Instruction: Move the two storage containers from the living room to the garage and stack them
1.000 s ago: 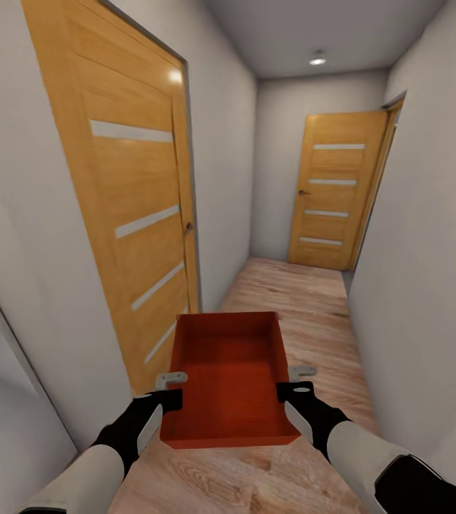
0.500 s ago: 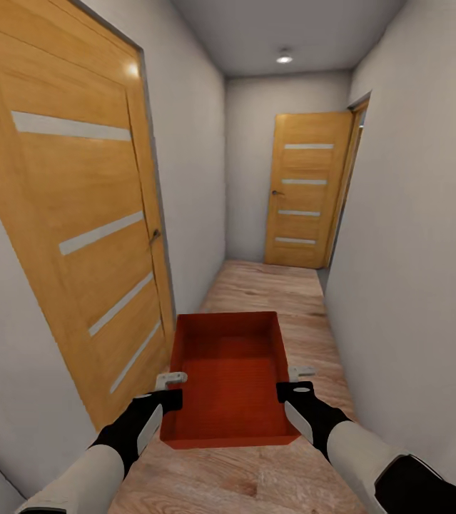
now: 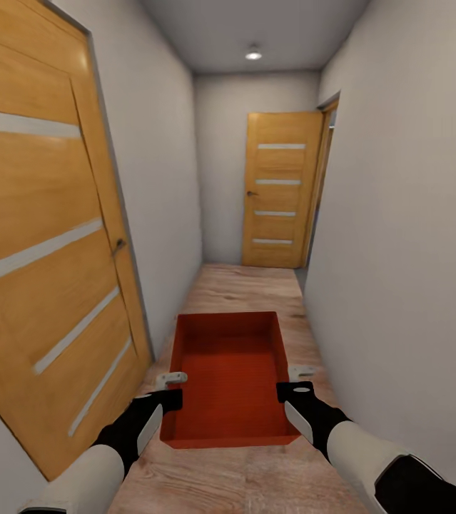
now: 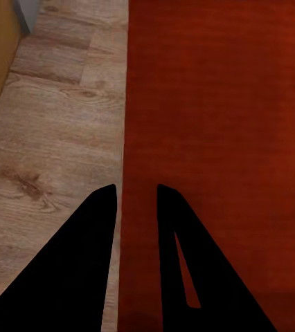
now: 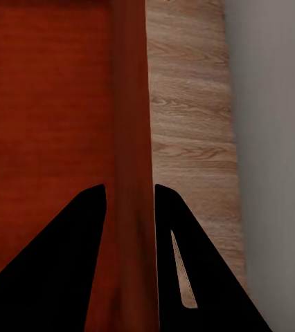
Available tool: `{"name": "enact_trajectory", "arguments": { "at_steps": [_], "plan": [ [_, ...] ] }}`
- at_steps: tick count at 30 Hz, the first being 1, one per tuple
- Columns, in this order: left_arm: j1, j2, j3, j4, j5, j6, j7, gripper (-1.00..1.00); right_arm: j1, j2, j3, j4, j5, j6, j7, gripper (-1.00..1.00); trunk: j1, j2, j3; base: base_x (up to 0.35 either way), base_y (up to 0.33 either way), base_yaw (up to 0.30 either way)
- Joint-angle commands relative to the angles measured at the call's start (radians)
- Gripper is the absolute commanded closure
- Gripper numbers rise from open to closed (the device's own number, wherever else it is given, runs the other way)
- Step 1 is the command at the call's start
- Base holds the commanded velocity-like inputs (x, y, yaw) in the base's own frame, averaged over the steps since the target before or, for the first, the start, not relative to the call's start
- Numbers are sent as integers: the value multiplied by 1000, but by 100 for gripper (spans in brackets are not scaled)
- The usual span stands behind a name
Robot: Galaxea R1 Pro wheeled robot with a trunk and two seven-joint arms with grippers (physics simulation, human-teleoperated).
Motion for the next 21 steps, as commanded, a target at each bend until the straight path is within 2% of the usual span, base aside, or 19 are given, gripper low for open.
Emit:
{"name": "enact_trajectory", "arguments": {
  "at_steps": [1, 6, 21],
  "plan": [
    [0, 6, -9, -2, -22, 8, 13, 100, -2, -4, -4, -1, 15, 8, -10, 100, 1, -2, -2, 322, 0, -216],
    [0, 6, -9, -2, -22, 8, 13, 100, -2, -4, -4, -1, 15, 8, -10, 100, 1, -2, -2, 321, 0, -152],
    [0, 5, -9, -1, -22, 8, 13, 100, -2, -4, -4, -1, 15, 8, -10, 100, 1, -2, -2, 322, 0, -7]
  ]
}}
